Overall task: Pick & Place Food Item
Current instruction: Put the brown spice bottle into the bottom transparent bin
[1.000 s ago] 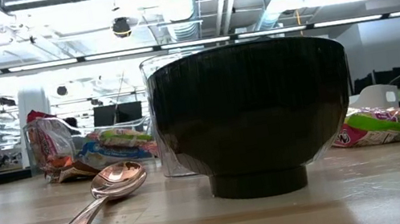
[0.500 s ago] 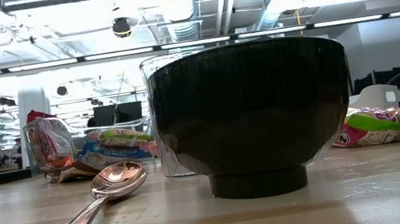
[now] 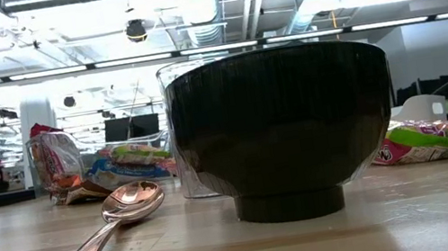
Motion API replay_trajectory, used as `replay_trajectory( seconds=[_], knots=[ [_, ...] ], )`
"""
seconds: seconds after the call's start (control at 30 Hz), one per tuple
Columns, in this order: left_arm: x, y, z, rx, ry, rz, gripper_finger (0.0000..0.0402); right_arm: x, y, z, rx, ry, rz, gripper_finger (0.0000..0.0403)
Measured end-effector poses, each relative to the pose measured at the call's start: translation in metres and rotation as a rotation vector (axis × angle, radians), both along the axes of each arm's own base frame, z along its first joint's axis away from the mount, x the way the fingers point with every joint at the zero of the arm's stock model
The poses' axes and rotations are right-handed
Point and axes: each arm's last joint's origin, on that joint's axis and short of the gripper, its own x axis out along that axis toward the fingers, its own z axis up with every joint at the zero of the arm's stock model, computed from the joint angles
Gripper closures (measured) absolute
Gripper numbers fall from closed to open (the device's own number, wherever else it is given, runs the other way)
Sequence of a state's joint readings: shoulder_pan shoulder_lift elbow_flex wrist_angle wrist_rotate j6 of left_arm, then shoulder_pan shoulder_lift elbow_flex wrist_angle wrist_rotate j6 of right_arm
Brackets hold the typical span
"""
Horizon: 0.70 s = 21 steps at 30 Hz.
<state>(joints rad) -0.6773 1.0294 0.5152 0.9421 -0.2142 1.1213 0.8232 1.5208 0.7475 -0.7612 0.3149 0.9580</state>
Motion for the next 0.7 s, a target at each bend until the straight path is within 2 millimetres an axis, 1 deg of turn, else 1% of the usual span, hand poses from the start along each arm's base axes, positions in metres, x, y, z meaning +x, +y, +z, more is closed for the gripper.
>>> replay_trajectory(
  seconds=[0.07, 0.27, 0.4, 0.57, 0.7],
  knots=[
    [0.0, 0.0, 0.0, 0.0, 0.001, 0.0, 0.0231, 0.0, 0.0, 0.003, 0.015, -0.014, 0.002, 0.0242],
    [0.002, 0.0, -0.004, 0.022, 0.033, 0.007, 0.0231, 0.0, 0.0, 0.012, 0.059, -0.064, 0.0, 0.0242],
    [0.007, 0.005, -0.006, 0.034, 0.062, 0.043, 0.0231, 0.0, -0.001, 0.024, 0.101, -0.135, -0.006, 0.024],
    [0.02, 0.018, -0.016, 0.053, 0.182, 0.123, 0.0231, -0.001, -0.005, 0.05, 0.177, -0.305, -0.001, 0.0233],
    [0.037, 0.031, -0.015, -0.006, 0.276, 0.173, 0.0231, 0.0, -0.008, 0.077, 0.254, -0.487, 0.051, 0.0238]
  ],
)
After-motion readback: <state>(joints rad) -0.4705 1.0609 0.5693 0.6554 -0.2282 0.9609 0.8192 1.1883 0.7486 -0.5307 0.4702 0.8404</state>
